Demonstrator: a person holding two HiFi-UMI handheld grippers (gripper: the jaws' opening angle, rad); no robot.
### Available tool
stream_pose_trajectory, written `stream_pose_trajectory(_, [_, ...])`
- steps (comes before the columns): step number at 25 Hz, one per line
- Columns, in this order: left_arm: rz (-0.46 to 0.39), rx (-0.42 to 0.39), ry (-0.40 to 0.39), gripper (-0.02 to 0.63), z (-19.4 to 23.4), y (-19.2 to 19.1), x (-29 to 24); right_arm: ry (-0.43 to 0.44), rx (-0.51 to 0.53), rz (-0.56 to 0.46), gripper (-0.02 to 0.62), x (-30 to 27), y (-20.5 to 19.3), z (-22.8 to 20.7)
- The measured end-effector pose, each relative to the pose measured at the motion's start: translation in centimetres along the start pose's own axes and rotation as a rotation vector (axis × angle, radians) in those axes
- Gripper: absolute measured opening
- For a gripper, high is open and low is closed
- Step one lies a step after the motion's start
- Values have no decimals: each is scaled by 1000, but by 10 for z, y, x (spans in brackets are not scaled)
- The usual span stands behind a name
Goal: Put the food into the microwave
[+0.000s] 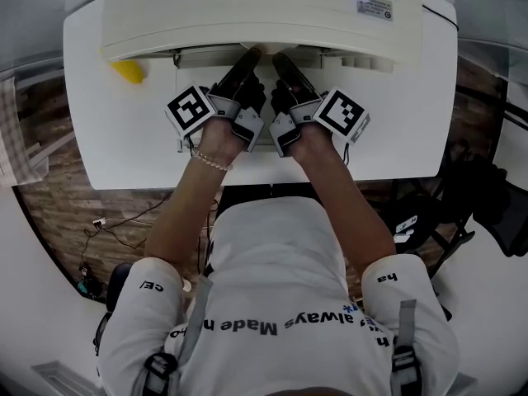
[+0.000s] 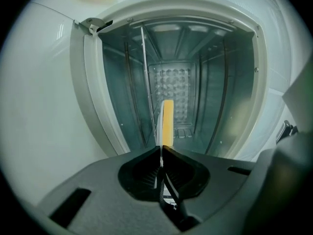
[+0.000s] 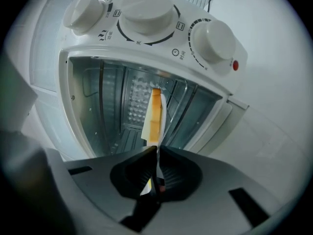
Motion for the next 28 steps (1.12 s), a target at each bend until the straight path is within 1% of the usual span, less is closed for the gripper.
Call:
stream_pose_trajectory(5, [0, -21, 4, 21, -7, 2, 1, 13, 8, -4, 25, 0, 1, 6])
stream_pose_trajectory(8, [10, -50, 7, 23, -10, 2, 3, 24, 3, -5, 25, 0, 1, 9])
stream_pose_trajectory(9, [12, -55, 1, 30, -12, 3, 3, 26, 1, -6, 25, 0, 1, 9])
stream_pose_trajectory(10, [12, -59, -1, 53, -12, 4, 3, 26, 3, -5, 25, 0, 2, 9])
stream_pose_trajectory(11, [11, -59, 1, 74, -11, 7, 2, 24, 11, -2, 26, -1, 4, 8])
stream_pose_trajectory(13, [8, -60, 5, 89, -9, 14, 0, 13, 32, 6, 25, -5, 10, 7])
stream_pose_trajectory(17, [2, -67, 14, 87, -16, 17, 6, 4, 77, 7, 26, 4, 23, 13])
stream_pose_trajectory(19, [6, -98, 37, 86, -23, 12, 17, 13, 109, 1, 25, 15, 27, 23])
stream_pose_trajectory(20, [10, -129, 48, 84, -27, 10, 23, 20, 128, 0, 25, 21, 29, 29])
stream_pose_trajectory(21, [15, -177, 63, 75, -32, 9, 28, 29, 150, 0, 25, 27, 30, 35])
stream_pose_trajectory(24, [23, -385, 108, 27, -48, 8, 42, 58, 242, 9, 25, 42, 31, 56])
stream_pose_trajectory(25, [25, -452, 119, 23, -54, 8, 46, 66, 279, 12, 25, 48, 31, 62])
stream_pose_trajectory(26, [26, -504, 124, 20, -60, 7, 50, 72, 319, 16, 25, 54, 30, 68])
stream_pose_trajectory(28, [20, -567, 120, 18, -74, 7, 59, 78, 399, 25, 25, 66, 28, 82])
Point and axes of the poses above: the fingertips, and each gripper's own axes: x backward along the fingers, z to its left, y out of its top, the point moved 3 cm from there along x, backward along the fingers, and after that the axes turned 2 degrees about -x, right-handed, at the moved point
